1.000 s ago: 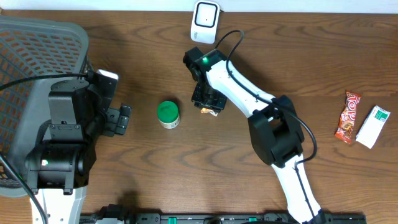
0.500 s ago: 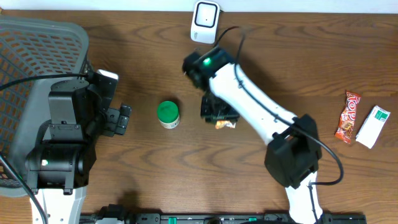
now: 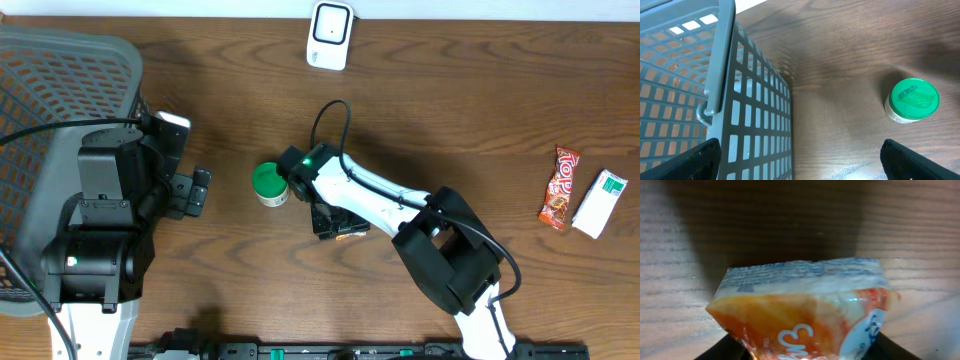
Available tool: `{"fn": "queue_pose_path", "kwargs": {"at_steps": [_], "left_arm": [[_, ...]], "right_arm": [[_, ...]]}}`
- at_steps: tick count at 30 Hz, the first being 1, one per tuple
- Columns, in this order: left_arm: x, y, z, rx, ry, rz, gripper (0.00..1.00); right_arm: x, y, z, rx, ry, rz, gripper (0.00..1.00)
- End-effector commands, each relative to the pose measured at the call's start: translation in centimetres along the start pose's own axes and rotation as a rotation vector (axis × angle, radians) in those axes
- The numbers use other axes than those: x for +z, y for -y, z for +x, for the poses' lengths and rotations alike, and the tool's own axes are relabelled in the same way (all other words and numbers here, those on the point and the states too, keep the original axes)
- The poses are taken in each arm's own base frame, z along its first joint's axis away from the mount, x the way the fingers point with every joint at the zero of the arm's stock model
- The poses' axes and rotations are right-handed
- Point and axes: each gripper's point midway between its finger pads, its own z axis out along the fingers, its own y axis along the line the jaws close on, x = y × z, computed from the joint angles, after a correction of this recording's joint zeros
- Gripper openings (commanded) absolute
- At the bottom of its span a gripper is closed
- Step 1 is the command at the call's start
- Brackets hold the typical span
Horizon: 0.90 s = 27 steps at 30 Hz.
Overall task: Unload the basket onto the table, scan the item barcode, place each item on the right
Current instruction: 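Grasp the orange box with the right gripper and lift it, then rotate the held orange box to turn its barcode side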
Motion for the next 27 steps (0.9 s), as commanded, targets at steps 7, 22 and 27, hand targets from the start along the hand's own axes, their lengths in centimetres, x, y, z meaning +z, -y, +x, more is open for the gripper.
{"fn": "queue_pose_path", "kwargs": {"at_steps": [7, 22, 27], "left_arm": [[-0.1, -0.1, 0.0, -0.013, 0.003, 0.001, 0.99], [-0.1, -0.1, 0.0, -0.013, 0.003, 0.001, 0.99], [-0.1, -0.1, 0.0, -0.013, 0.003, 0.001, 0.99]], "right_arm": [[-0.7, -0.9, -0.4, -0.08, -0.021, -0.079, 0.92], [-1.7, 1.0, -2.1, -0.153, -0.138, -0.338, 0.99], [-1.5, 2.0, -2.6, -0.222, -0.146, -0.399, 0.99]]}}
